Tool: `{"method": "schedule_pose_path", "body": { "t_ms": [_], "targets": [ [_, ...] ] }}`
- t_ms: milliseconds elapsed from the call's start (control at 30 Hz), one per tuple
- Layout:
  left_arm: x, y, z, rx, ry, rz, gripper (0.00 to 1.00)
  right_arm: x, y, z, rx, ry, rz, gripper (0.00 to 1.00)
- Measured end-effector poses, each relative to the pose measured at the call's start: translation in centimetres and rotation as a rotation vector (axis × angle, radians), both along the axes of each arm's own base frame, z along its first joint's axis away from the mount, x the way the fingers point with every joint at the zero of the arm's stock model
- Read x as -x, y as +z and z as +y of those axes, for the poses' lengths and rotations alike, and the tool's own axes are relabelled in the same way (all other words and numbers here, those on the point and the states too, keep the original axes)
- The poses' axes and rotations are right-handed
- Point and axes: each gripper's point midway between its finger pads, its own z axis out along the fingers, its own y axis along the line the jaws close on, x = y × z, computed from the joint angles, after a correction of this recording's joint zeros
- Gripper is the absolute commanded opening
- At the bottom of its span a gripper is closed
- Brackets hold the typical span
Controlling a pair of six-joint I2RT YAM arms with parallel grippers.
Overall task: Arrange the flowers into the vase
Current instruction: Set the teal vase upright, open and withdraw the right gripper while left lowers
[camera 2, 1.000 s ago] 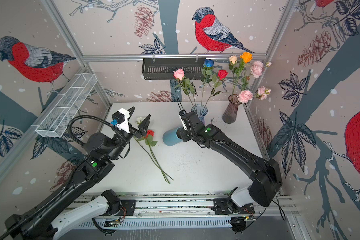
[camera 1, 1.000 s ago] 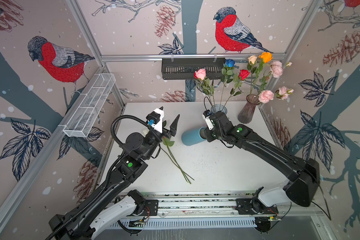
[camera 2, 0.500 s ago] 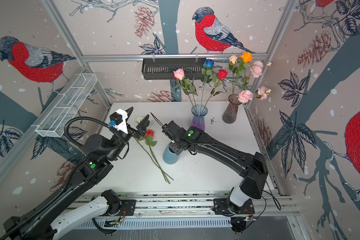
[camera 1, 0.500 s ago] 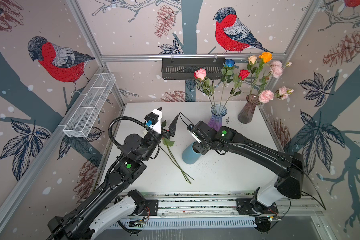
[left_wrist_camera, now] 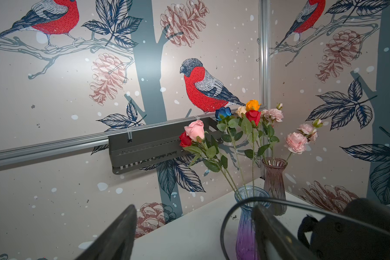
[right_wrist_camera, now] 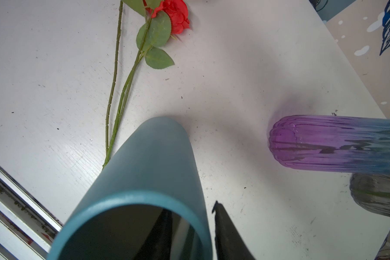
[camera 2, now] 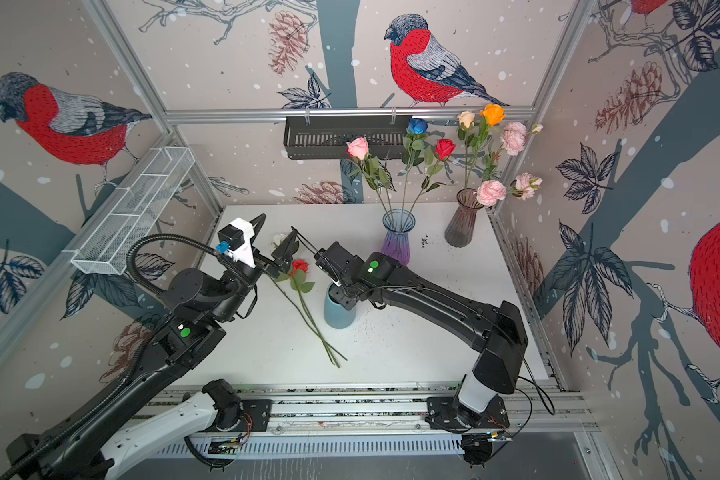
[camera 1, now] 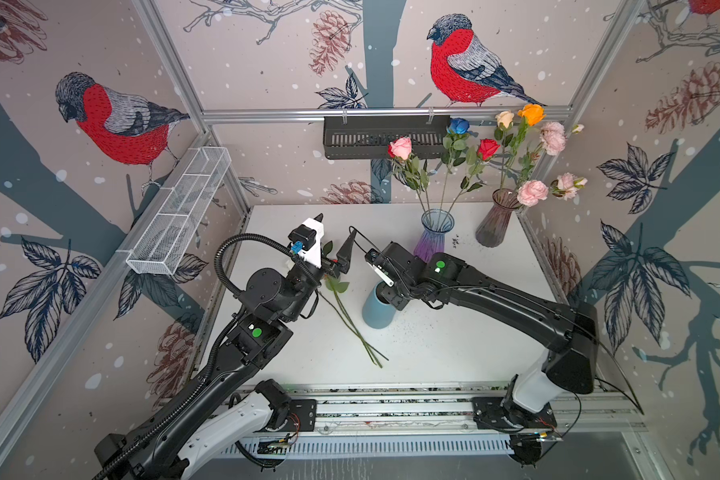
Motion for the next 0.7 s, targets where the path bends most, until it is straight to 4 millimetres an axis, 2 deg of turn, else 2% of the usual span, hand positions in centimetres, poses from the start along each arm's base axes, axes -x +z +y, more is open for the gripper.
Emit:
{"method": "schedule_pose_path", "body": {
  "t_ms": [300, 533, 700],
  "targets": [
    [0.0, 0.0, 0.0, 0.001, 0.0, -0.001, 0.8, -0.4, 1.6, 0.5, -0.045, 0.001, -0.031, 0.4],
    [0.0, 0.0, 0.0, 0.001, 0.0, -0.001, 0.8, -0.2, 5.8, -0.1, -0.174, -0.008, -0.115, 0.4],
    [-0.1, -0.1, -0.1, -0.002, 0.0, 0.003, 0.8, 0.0, 8.5, -1.9, -0.283, -0.037, -0.182, 0.4]
  ]
}}
